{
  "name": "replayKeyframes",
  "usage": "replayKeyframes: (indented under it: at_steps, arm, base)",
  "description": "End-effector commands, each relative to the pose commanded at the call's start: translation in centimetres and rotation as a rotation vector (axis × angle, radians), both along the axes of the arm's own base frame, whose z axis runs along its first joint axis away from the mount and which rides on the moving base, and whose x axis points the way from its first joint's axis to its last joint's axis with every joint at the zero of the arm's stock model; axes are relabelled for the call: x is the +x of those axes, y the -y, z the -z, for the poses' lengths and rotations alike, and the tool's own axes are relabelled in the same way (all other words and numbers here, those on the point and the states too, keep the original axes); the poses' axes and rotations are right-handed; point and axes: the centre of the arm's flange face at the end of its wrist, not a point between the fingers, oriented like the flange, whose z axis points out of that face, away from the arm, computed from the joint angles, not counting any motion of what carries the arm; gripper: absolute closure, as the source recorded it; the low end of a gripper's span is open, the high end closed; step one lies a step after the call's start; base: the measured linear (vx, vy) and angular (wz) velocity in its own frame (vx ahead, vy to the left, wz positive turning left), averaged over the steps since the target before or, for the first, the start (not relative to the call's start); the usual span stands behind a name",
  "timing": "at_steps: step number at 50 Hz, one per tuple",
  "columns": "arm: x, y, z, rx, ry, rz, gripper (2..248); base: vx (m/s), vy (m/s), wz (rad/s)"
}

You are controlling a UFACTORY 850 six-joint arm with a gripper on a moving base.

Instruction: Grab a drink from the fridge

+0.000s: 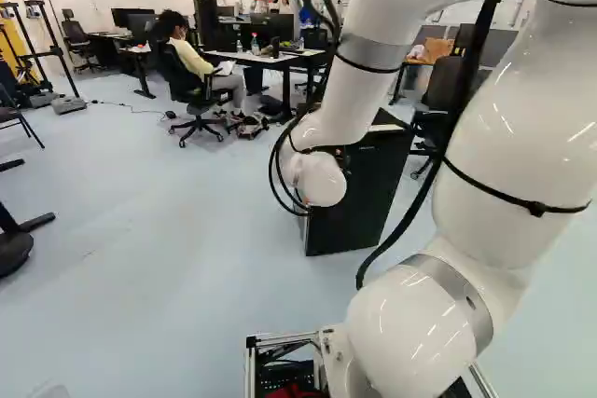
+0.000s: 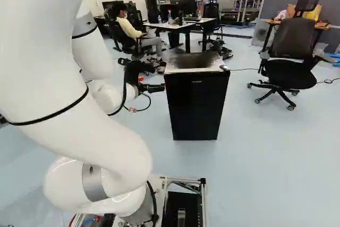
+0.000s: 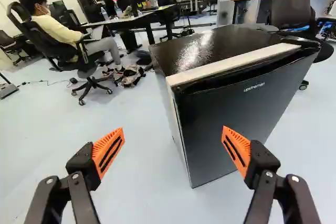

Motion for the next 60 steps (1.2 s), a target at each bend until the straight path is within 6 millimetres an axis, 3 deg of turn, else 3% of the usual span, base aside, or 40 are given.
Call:
replayKeyframes:
  at_steps: [33, 60]
  arm:
    - [2.8, -3.6, 2.9, -0.031, 0.019, 0.094, 3]
    - [6.3, -4.4, 5.6, -0.073, 0.060, 0.243, 3]
  base:
    - [0.000, 0.000, 0.000]
    - [0.000, 0.000, 0.000]
